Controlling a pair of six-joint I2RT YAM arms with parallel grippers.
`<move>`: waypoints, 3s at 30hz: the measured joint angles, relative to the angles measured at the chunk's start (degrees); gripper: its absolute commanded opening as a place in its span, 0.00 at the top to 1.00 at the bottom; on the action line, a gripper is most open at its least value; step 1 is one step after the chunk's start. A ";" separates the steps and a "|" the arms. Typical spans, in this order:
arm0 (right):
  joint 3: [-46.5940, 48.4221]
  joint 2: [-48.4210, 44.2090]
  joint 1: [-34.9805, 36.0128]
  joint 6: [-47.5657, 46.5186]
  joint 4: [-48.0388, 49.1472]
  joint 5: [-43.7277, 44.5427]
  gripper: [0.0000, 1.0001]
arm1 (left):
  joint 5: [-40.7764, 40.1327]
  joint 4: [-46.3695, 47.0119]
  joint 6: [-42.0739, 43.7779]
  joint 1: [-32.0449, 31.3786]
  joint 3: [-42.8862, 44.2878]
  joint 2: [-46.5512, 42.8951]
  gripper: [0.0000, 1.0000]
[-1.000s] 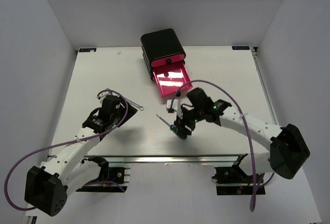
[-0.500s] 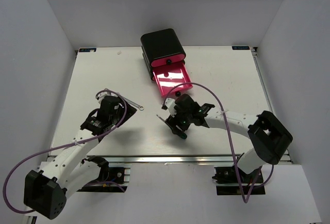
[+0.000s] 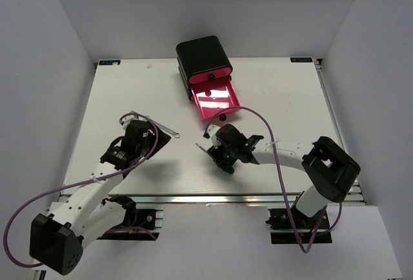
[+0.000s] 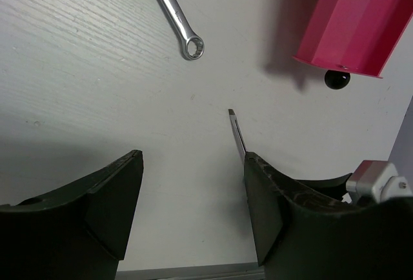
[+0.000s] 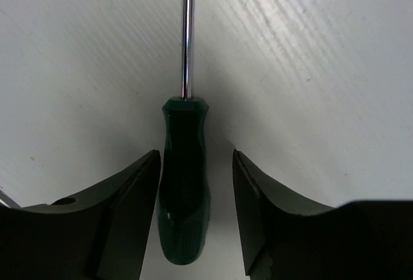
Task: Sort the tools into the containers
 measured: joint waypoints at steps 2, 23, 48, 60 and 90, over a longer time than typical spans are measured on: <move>-1.16 -0.02 0.70 0.50 0.57 0.66 0.48 | 0.00 -0.02 0.00 0.00 -0.02 0.00 0.27; 1.86 -6.64 0.76 -6.27 -2.32 -3.56 1.00 | 0.00 -0.07 -0.04 0.00 -0.59 -0.52 0.27; 38.53 15.41 -23.89 -22.71 -11.76 -14.60 1.00 | -0.02 0.04 -0.02 0.00 -0.68 -0.63 0.27; 43.01 22.56 -23.30 -23.76 -7.48 -15.41 0.73 | 0.02 0.31 -0.02 0.00 -0.68 0.98 0.27; 22.08 7.91 -28.52 -70.44 -28.83 -32.54 1.00 | 1.38 3.13 0.00 0.00 -0.70 3.13 0.27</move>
